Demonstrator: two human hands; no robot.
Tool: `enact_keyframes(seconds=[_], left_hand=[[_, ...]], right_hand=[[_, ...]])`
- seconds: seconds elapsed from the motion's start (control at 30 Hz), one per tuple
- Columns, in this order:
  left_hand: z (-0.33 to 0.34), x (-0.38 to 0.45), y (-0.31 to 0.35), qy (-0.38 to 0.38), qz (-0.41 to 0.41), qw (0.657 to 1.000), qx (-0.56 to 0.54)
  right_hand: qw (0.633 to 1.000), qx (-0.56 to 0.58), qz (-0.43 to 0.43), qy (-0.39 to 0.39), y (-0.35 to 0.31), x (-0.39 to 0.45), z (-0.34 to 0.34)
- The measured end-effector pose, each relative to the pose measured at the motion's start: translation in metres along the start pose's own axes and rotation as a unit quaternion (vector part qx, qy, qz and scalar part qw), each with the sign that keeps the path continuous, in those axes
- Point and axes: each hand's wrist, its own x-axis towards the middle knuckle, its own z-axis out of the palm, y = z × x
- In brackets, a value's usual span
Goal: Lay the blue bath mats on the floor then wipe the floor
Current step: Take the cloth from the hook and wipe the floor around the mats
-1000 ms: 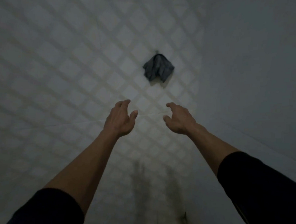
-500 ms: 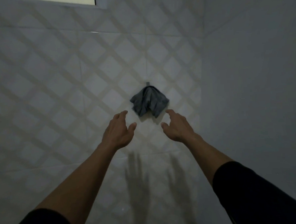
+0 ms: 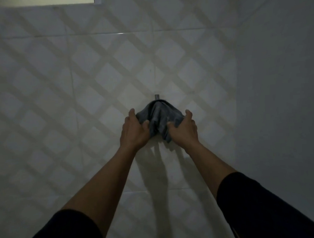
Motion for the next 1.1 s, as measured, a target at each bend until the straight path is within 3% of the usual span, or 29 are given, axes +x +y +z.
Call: enact_keyframes(seconds=[0.33, 0.47, 0.67, 0.77, 0.9, 1.1], left_hand=[[0.024, 0.032, 0.0, -0.008, -0.007, 1.0, 0.026], [0.02, 0.033, 0.001, 0.024, -0.003, 0.999, -0.037], [0.001, 0.02, 0.008, 0.089, -0.01, 0.979, -0.182], [0.0, 0.013, 0.011, 0.081, -0.021, 0.963, -0.255], [0.004, -0.005, 0.015, 0.03, -0.135, 0.919, -0.369], [0.021, -0.042, -0.024, 0.044, -0.216, 0.912, -0.346]], right_hand=[[1.0, -0.002, 0.027, 0.013, 0.001, 0.023, 0.026], [0.998, 0.018, 0.021, 0.061, -0.005, 0.026, 0.025], [0.987, 0.067, -0.073, 0.13, -0.014, 0.018, 0.014], [0.98, 0.15, -0.029, 0.131, -0.022, 0.006, 0.021], [0.966, 0.208, 0.072, 0.138, -0.022, -0.013, 0.036], [0.966, 0.178, 0.142, 0.119, 0.007, -0.052, 0.052]])
